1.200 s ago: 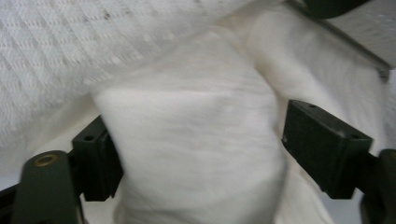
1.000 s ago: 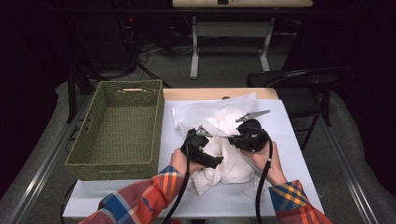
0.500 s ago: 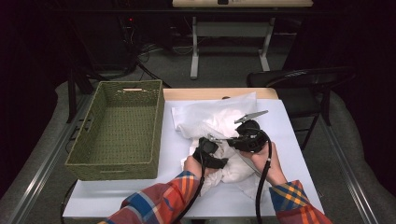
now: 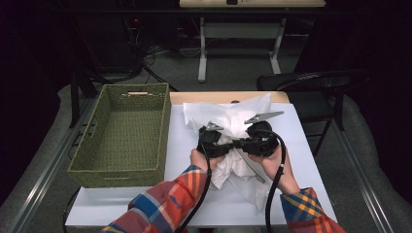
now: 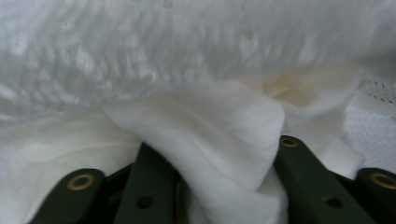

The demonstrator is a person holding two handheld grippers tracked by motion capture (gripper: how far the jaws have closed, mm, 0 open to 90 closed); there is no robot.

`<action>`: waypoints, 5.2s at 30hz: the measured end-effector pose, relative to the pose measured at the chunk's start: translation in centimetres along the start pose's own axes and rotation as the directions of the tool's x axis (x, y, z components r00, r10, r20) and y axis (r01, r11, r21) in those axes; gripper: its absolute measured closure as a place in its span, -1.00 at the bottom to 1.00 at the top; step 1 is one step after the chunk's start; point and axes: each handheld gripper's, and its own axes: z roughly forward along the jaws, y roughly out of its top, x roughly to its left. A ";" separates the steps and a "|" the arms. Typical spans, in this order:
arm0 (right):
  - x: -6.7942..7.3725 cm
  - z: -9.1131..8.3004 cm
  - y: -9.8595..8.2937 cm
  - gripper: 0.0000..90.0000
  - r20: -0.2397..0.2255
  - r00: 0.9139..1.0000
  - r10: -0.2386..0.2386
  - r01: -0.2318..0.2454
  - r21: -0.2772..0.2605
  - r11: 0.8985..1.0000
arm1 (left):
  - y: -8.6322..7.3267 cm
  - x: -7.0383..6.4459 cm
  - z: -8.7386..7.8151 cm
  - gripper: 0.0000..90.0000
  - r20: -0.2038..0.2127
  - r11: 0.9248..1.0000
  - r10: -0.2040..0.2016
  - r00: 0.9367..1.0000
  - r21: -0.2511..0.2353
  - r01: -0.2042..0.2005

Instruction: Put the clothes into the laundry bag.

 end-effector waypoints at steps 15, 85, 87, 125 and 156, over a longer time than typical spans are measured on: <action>-1.6 1.8 -1.2 0.94 0.019 1.000 0.023 -0.024 0.054 0.998 | -1.4 1.0 -4.4 -0.65 0.078 0.975 0.149 0.986 0.156 -0.160; 0.1 1.6 -0.5 0.97 -0.149 0.988 0.036 -0.037 -0.004 0.999 | -2.2 1.5 -1.4 0.63 0.189 0.997 0.075 0.979 -0.024 -0.072; -0.4 1.9 -0.9 0.97 -0.151 0.988 0.037 -0.035 0.015 0.999 | -1.6 1.9 -0.5 0.61 0.160 0.998 0.067 0.985 -0.027 -0.063; 1.9 2.0 -0.9 0.97 -0.006 0.997 -0.079 0.079 0.001 0.997 | -2.7 2.7 -1.2 0.69 0.196 0.997 -0.048 0.979 -0.042 0.057; -1.0 2.5 -3.2 0.95 0.049 0.998 -0.045 0.040 0.091 0.995 | -5.7 2.1 -4.5 -0.93 0.137 0.981 0.077 0.988 0.168 -0.100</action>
